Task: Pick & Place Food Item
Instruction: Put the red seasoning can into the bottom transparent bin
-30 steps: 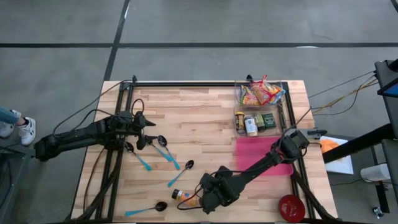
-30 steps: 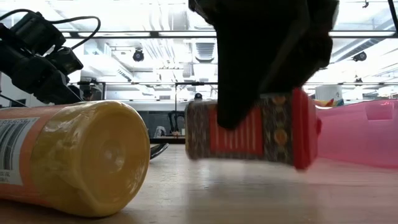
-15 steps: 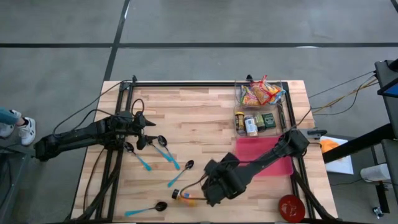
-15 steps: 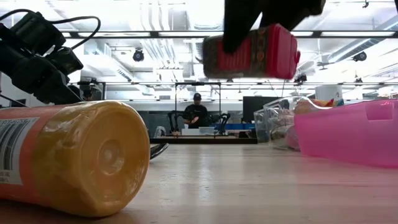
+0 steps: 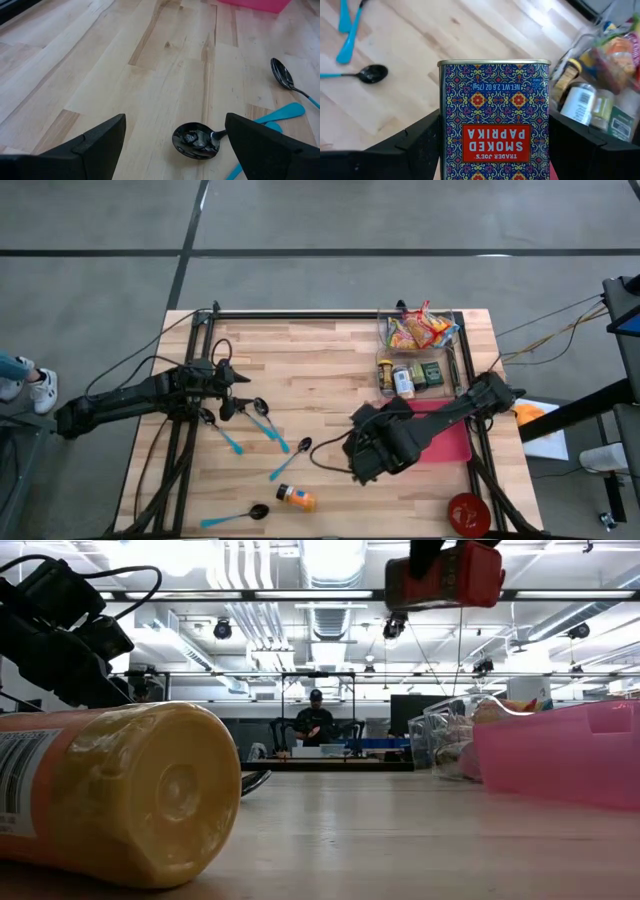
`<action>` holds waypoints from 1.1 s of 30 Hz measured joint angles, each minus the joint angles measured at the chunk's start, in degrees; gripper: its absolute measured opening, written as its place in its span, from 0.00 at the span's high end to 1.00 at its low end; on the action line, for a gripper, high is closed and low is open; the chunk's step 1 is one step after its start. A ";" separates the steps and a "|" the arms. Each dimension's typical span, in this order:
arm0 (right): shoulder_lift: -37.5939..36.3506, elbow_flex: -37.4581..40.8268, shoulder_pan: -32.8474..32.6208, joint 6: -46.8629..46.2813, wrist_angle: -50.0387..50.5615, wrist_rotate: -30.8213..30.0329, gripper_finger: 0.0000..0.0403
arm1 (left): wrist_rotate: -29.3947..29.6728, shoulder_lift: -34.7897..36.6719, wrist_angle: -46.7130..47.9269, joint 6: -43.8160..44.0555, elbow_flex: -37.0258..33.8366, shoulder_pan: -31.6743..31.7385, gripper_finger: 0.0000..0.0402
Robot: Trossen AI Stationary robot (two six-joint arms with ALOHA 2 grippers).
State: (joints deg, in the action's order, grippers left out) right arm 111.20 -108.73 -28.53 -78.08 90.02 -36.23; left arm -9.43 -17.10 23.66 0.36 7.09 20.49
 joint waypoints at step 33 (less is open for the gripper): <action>-39.37 42.60 19.29 -17.13 -2.63 -1.44 0.28 | 0.00 0.00 -0.01 -0.02 0.00 -0.02 0.14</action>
State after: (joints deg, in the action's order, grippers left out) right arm 71.83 -66.13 -9.24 -95.22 87.39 -37.67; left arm -9.43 -17.10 23.65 0.34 7.09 20.47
